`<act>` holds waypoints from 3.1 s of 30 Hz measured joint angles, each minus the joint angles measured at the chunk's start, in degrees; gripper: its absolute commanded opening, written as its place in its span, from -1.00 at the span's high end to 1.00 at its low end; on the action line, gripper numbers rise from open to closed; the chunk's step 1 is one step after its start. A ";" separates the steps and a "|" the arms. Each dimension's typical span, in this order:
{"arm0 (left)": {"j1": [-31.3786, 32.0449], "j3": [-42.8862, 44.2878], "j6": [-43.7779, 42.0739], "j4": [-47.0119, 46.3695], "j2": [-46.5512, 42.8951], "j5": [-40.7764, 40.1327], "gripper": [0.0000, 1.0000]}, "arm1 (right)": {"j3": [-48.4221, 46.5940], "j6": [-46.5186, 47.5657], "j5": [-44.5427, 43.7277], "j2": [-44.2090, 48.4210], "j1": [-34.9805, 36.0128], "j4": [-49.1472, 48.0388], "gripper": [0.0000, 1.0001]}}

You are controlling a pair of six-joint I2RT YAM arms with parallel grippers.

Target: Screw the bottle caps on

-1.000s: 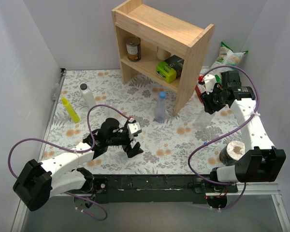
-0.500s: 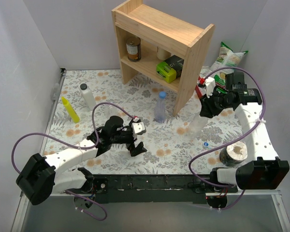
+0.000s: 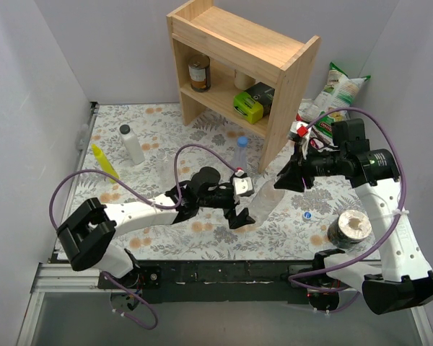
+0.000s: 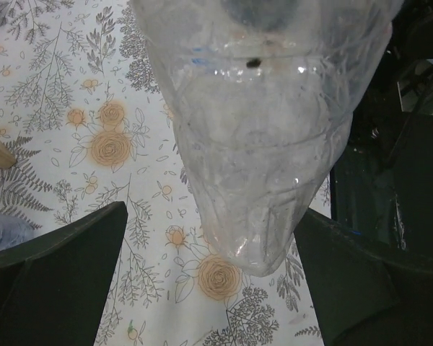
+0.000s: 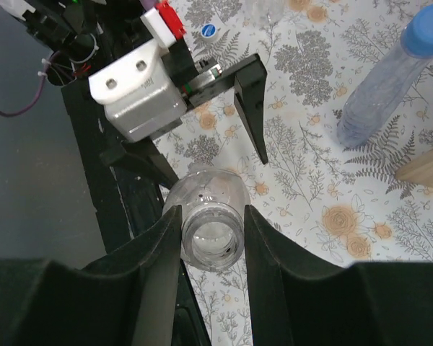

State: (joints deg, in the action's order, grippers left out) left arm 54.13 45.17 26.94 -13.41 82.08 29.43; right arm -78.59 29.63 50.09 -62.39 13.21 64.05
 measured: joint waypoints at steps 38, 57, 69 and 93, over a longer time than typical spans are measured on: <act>6.73 9.05 3.28 0.35 11.17 -17.49 -0.31 | 6.08 -26.29 -9.40 0.02 -2.69 -13.38 0.97; 0.28 6.93 1.92 5.95 2.54 -4.13 0.87 | -15.52 -9.70 -7.41 -2.78 -4.83 -5.66 -0.27; -6.38 3.98 -6.71 16.17 -5.97 2.62 1.00 | 17.68 26.62 -17.66 -5.44 -9.51 -1.09 -0.25; -6.45 5.18 -1.20 21.66 -4.72 -1.09 1.00 | 38.34 48.54 -33.24 -7.15 -10.71 -19.65 -0.20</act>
State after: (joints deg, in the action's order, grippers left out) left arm 47.68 50.35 25.74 8.25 77.36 28.34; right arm -40.25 78.17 16.84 -69.54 2.50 44.40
